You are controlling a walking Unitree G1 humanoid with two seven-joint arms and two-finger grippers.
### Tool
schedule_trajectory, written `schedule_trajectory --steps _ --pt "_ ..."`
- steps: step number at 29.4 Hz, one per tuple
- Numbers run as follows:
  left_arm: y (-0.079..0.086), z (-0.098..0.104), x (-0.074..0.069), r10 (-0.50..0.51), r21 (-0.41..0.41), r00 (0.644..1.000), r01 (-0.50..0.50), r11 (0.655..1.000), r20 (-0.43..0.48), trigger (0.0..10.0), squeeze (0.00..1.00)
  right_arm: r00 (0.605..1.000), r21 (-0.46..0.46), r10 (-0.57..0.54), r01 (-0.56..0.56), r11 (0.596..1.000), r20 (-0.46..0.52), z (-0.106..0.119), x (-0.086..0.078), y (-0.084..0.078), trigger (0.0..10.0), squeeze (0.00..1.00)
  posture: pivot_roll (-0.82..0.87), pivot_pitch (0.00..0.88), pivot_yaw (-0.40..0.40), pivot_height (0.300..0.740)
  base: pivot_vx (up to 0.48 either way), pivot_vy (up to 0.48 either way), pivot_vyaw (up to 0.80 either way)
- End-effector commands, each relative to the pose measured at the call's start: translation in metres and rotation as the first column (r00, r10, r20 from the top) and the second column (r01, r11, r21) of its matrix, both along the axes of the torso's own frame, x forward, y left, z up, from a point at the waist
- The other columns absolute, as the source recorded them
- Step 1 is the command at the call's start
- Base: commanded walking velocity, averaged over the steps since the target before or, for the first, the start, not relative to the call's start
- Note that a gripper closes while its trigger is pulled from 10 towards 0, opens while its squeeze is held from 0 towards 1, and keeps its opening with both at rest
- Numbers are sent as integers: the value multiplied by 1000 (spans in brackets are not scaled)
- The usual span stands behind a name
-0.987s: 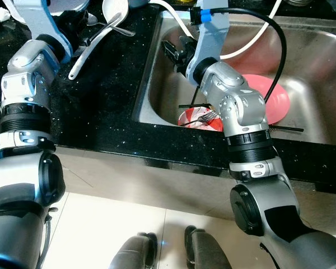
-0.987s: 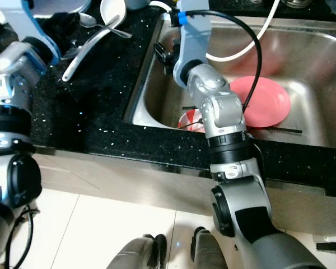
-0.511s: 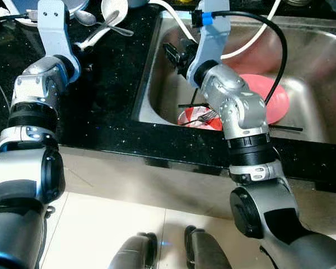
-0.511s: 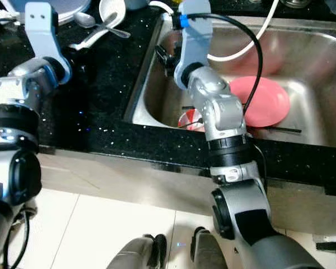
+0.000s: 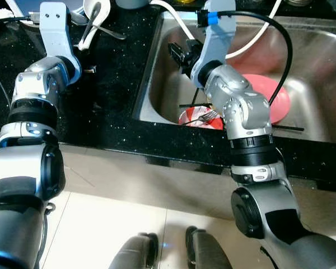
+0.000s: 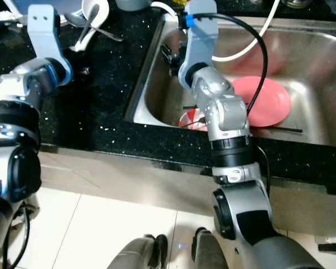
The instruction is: Kitchen organization
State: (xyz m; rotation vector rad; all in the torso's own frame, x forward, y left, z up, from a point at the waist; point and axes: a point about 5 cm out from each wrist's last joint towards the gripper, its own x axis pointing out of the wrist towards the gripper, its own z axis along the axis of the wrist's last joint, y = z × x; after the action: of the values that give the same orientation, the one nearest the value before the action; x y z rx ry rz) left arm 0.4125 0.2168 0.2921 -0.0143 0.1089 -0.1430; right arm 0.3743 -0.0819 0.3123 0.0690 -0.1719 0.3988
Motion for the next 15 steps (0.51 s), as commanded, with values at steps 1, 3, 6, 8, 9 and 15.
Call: schedule_trajectory --steps 1,3,6,8,9,15 --pt "18 -40 -6 58 29 980 -53 998 -191 0 0 1000 4 16 -16 1000 -6 -2 -3 3 10000 0 57 274 117 740 0 0 0" --pt "19 -39 -6 61 37 979 -55 998 -193 0 0 1000 4 15 -15 1000 -6 -1 -3 3 10000 0 57 274 117 740 0 0 0" --pt "15 -21 -4 42 146 998 -35 989 -44 0 0 1000 8 11 -11 1000 -5 -1 -2 2 10000 0 58 272 119 740 0 0 0" --pt "5 2 -4 -16 181 993 -5 984 118 0 0 1000 10 9 -9 1000 -5 -1 -2 2 10000 0 57 270 119 740 0 0 0" --pt "-1 15 -6 -50 166 978 16 986 200 9412 0 1000 11 8 -8 1000 -5 -1 -3 1 10000 0 57 270 119 740 0 0 0" --pt "-17 53 -18 -158 6 909 168 986 386 10000 0 1000 12 5 -5 1000 -7 -2 -3 0 10000 0 51 267 114 740 0 0 0"
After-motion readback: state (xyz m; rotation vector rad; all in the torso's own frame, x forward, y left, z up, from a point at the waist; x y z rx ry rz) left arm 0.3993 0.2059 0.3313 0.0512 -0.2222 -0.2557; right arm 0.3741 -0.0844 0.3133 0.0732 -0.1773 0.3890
